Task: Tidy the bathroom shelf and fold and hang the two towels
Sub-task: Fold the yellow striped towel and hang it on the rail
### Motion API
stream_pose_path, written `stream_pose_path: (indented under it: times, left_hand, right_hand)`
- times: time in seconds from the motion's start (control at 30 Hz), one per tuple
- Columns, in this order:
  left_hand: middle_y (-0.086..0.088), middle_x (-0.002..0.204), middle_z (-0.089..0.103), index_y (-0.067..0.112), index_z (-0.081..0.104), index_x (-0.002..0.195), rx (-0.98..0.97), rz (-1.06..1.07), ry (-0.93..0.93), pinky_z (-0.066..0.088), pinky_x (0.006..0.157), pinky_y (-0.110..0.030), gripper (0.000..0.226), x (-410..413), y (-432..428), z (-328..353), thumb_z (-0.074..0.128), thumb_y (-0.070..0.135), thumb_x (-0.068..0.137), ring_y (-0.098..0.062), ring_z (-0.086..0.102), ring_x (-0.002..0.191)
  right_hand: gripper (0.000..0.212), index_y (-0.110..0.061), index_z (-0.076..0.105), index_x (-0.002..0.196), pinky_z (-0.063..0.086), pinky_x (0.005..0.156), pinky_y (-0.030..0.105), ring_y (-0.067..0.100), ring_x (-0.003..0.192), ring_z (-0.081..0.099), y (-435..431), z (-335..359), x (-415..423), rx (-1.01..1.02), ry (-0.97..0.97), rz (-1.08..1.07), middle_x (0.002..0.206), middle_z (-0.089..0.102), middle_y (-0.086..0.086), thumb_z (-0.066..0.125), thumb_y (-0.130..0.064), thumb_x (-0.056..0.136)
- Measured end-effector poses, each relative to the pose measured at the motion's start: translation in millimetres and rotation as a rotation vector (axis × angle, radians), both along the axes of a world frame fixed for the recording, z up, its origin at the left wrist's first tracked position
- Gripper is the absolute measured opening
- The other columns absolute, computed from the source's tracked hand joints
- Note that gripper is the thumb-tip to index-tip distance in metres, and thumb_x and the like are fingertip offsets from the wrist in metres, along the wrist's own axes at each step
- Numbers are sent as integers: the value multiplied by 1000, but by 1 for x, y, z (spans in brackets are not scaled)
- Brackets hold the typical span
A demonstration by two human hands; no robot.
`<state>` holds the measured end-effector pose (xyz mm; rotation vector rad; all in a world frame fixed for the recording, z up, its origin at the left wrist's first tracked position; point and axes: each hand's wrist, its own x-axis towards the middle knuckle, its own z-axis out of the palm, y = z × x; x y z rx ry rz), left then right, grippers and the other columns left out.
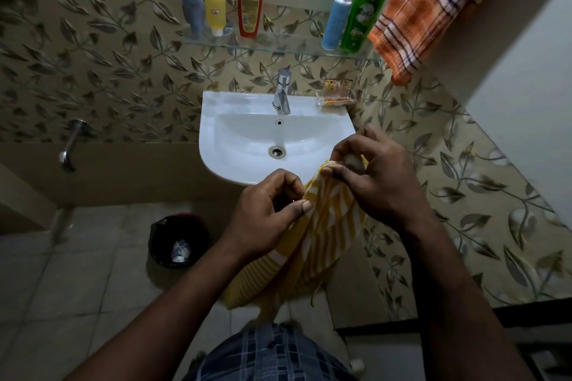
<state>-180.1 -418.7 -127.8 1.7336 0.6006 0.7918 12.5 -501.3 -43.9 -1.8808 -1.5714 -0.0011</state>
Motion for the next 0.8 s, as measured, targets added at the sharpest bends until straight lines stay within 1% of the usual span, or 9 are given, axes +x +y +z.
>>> stream_pose_path:
  times: [0.13, 0.23, 0.33, 0.43, 0.5, 0.57, 0.63, 0.73, 0.8]
  left_hand:
    - [2, 83, 73, 19, 72, 90, -83, 79, -72, 62, 69, -46, 10, 12, -4, 4, 82, 20, 90, -19, 71, 76]
    - [6, 91, 75, 20, 75, 94, -51, 68, -50, 63, 73, -43, 7, 16, -5, 5, 81, 23, 91, -14, 73, 85]
    - [10, 102, 75, 21, 78, 104, 185, 45, -20, 61, 81, -41, 16, 22, -6, 8, 75, 33, 94, -12, 72, 96]
    - [6, 114, 74, 23, 78, 115, 480, 82, 19, 57, 86, -38, 26, 28, -7, 14, 71, 39, 96, -12, 68, 105]
    - [0, 121, 73, 23, 76, 122, 697, 136, 132, 55, 84, -37, 33, 30, -9, 18, 66, 41, 96, -19, 67, 105]
    - [-5, 118, 74, 18, 76, 117, 787, 179, 205, 56, 78, -39, 34, 32, -10, 21, 63, 39, 94, -26, 68, 98]
    - [-5, 108, 74, 15, 77, 106, 774, 204, 226, 56, 72, -42, 30, 36, -9, 23, 61, 37, 94, -27, 67, 90]
    - [-2, 95, 72, 14, 78, 92, 690, 227, 215, 54, 67, -39, 29, 40, -6, 24, 59, 35, 96, -22, 66, 81]
    - [2, 88, 70, 15, 80, 85, 610, 248, 192, 54, 62, -35, 31, 39, -2, 23, 60, 37, 96, -16, 65, 74]
  right_hand:
    - [18, -18, 75, 89, 36, 68, 7, 2, 80, 53, -1, 5, 2, 71, 27, -62, 90, 55, -3, 88, -27, 80]
    - [17, -20, 75, 91, 43, 71, 15, 7, 83, 58, -2, 10, 5, 96, 61, -80, 93, 60, -2, 87, -28, 82]
    - [16, -20, 75, 90, 46, 73, 19, 9, 84, 59, -2, 12, 2, 115, 62, -96, 93, 62, -1, 87, -25, 82]
    - [14, -19, 74, 88, 41, 72, 11, 4, 81, 56, 0, 17, 3, 161, 51, -134, 91, 60, -3, 86, -23, 82]
    - [14, -18, 75, 88, 40, 74, 8, 6, 83, 57, 0, 20, 4, 191, 44, -161, 91, 62, -2, 87, -22, 81]
    - [15, -17, 75, 88, 43, 74, 11, 8, 85, 59, 1, 23, 4, 201, 44, -164, 91, 62, -2, 87, -23, 81]
    - [16, -18, 76, 88, 45, 74, 15, 9, 84, 59, 2, 25, 3, 200, 37, -161, 91, 62, -2, 87, -25, 81]
    - [16, -18, 76, 89, 49, 74, 22, 12, 84, 59, 3, 28, 6, 201, 41, -168, 92, 62, 0, 88, -26, 80]
    - [17, -18, 76, 89, 47, 74, 19, 9, 83, 57, 3, 29, 10, 205, 34, -185, 91, 61, -3, 88, -26, 80]
